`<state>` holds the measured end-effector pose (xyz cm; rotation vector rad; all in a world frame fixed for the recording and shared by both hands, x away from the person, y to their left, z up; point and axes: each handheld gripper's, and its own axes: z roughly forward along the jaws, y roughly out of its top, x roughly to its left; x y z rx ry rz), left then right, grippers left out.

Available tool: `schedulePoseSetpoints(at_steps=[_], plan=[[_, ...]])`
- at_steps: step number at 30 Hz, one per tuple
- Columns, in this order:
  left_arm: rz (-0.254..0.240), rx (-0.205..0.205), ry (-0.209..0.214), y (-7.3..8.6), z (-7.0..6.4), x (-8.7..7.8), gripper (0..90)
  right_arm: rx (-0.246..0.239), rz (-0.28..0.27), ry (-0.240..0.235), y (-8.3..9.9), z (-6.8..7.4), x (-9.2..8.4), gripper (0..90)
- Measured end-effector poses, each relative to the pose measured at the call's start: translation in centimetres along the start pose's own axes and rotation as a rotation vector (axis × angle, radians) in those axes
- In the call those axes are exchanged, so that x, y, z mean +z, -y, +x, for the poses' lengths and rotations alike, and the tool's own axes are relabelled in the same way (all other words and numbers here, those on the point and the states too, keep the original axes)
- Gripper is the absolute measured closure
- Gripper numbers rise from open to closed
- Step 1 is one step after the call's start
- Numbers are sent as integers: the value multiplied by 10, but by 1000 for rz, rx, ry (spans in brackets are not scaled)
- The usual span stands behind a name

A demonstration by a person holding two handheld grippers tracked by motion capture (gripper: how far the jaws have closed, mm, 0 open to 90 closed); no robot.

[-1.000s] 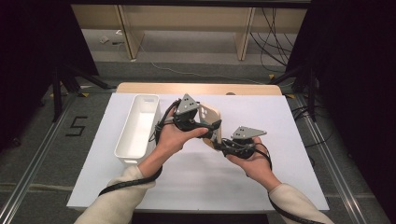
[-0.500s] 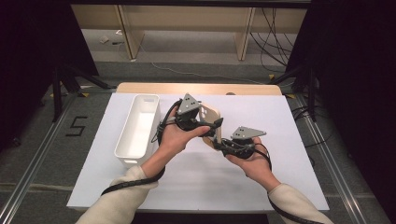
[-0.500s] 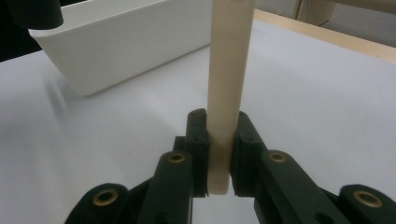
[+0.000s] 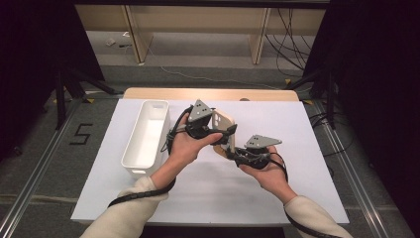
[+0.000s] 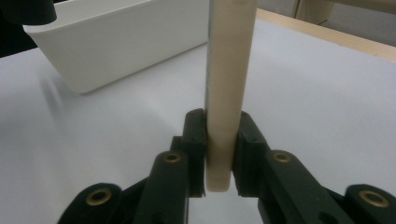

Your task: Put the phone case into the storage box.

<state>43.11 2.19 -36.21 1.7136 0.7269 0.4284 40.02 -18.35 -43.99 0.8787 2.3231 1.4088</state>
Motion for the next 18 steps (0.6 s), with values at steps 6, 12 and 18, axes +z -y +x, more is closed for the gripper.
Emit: schedulePoseSetpoints(at_steps=[6,12,18], plan=[[-9,8,-11,-5,1,1,93,16,-3,-20,0,-1,1,544],[-18,26,-22,-9,6,-2,93,29,-2,-46,5,-4,-2,150],[-20,30,-28,-9,12,-7,93,29,-34,-5,7,-9,-13,111]])
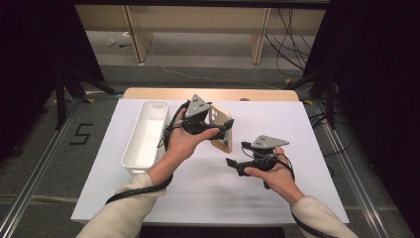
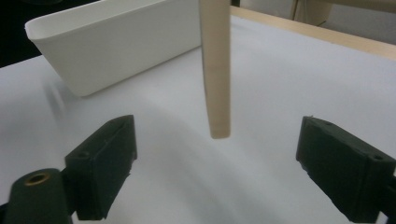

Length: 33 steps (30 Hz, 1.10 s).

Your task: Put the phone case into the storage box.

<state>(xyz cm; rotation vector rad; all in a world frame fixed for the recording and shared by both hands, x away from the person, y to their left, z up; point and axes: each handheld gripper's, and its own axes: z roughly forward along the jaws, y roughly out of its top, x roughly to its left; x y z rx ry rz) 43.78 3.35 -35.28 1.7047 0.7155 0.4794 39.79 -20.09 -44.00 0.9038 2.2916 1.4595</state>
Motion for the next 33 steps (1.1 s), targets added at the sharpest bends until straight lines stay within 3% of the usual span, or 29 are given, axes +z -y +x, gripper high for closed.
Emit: schedulePoseSetpoints(at_steps=[8,33], plan=[[2,2,-17,0,7,-6,94,-33,-37,17,0,-1,-12,62],[-3,18,-46,-5,21,-18,94,-48,-90,39,7,-4,-40,45]])
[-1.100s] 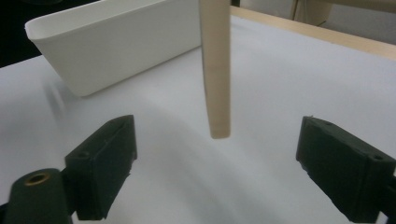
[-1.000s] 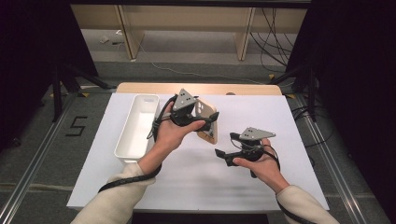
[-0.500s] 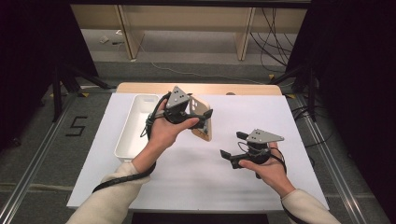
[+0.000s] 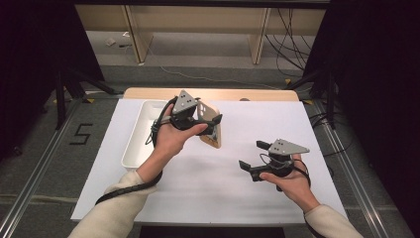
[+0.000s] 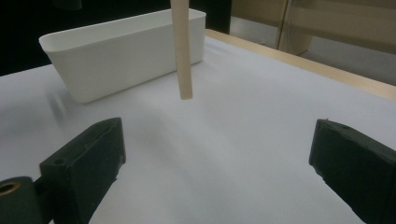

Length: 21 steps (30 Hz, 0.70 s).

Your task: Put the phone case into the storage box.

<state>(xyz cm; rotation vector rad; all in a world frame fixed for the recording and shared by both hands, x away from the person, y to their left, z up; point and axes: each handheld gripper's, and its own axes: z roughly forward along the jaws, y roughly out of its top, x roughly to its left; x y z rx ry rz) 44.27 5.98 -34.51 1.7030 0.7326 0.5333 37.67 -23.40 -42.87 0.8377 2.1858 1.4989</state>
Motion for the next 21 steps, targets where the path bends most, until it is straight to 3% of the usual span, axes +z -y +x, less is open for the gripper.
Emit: schedulePoseSetpoints(at_steps=[21], plan=[[-20,-4,-49,-3,15,-10,93,4,-2,18,6,-4,-14,44]])
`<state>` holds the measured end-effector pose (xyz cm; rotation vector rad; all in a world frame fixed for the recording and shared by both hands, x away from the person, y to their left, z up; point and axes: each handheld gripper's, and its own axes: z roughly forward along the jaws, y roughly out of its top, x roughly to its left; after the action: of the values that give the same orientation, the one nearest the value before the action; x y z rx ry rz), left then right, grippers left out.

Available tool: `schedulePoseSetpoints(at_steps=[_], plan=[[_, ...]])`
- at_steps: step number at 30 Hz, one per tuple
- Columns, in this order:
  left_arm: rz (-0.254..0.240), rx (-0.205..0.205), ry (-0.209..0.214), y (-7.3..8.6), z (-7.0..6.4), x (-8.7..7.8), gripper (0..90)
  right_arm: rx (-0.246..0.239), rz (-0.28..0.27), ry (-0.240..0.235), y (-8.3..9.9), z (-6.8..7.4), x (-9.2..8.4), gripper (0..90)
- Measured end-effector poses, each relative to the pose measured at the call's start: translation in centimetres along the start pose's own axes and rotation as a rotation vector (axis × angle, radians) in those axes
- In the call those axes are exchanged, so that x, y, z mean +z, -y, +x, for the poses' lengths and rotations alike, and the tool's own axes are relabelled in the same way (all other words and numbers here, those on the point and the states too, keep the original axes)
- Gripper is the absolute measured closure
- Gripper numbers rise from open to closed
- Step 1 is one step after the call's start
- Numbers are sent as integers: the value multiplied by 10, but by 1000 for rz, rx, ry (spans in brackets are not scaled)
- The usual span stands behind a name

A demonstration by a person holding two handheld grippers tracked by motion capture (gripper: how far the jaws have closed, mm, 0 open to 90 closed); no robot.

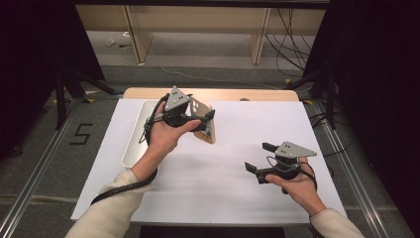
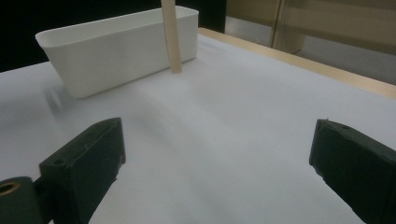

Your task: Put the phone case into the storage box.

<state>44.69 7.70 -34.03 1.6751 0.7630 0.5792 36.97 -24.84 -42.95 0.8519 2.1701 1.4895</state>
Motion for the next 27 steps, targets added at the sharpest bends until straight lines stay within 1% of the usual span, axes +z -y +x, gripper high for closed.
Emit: schedulePoseSetpoints(at_steps=[8,27], plan=[[-4,-3,-16,-2,6,-2,93,10,-8,7,1,-2,-5,48],[-9,-7,-35,-6,16,-6,94,23,1,13,4,-4,-8,51]])
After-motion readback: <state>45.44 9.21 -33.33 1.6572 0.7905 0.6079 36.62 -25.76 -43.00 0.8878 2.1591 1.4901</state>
